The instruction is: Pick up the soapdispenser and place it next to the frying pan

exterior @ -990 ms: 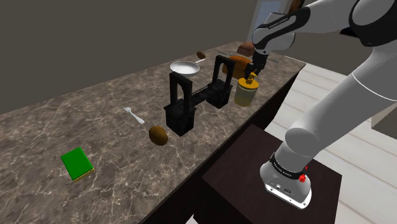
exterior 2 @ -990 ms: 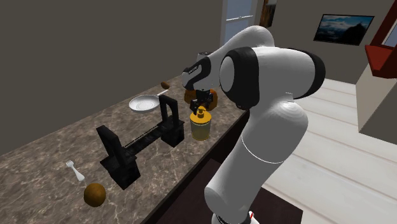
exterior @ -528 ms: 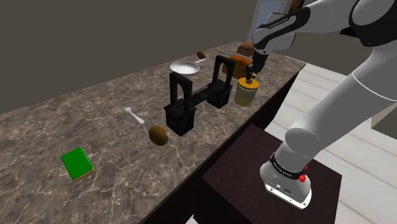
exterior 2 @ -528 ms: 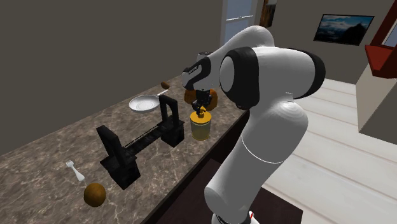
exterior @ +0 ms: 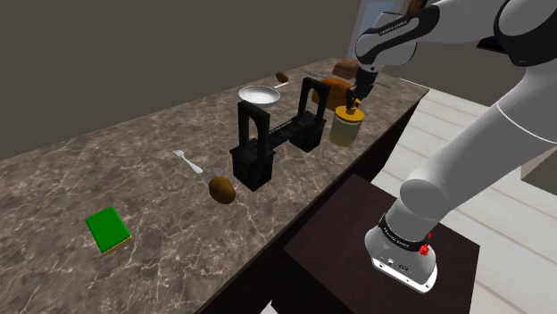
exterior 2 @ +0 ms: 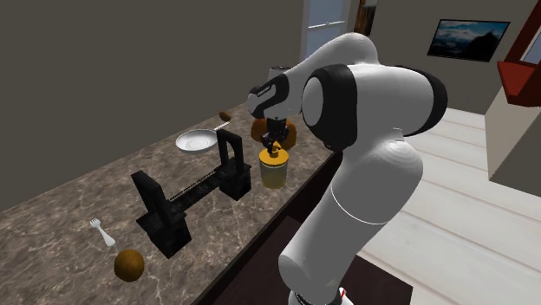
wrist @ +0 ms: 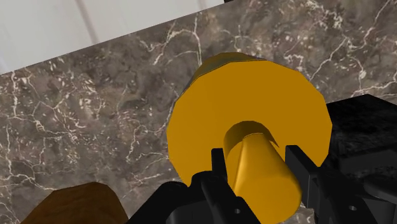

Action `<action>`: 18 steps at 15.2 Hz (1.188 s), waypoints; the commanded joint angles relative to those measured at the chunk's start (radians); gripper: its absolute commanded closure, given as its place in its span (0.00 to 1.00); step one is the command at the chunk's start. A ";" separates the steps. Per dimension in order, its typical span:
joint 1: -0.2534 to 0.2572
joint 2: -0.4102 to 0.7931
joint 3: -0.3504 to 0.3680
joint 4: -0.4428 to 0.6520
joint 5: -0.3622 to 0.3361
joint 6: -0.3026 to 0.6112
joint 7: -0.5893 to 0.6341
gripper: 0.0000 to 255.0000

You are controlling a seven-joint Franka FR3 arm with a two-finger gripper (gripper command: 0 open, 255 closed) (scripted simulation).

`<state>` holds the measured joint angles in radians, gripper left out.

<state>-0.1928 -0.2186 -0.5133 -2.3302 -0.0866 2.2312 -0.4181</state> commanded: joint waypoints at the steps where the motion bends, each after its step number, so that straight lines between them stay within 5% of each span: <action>1: -0.001 -0.016 0.005 0.015 -0.007 -0.029 0.007 1.00; 18: -0.001 -0.081 0.037 0.189 -0.023 -0.264 0.030 1.00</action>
<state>-0.1946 -0.2976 -0.4790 -2.1550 -0.1101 1.9830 -0.3898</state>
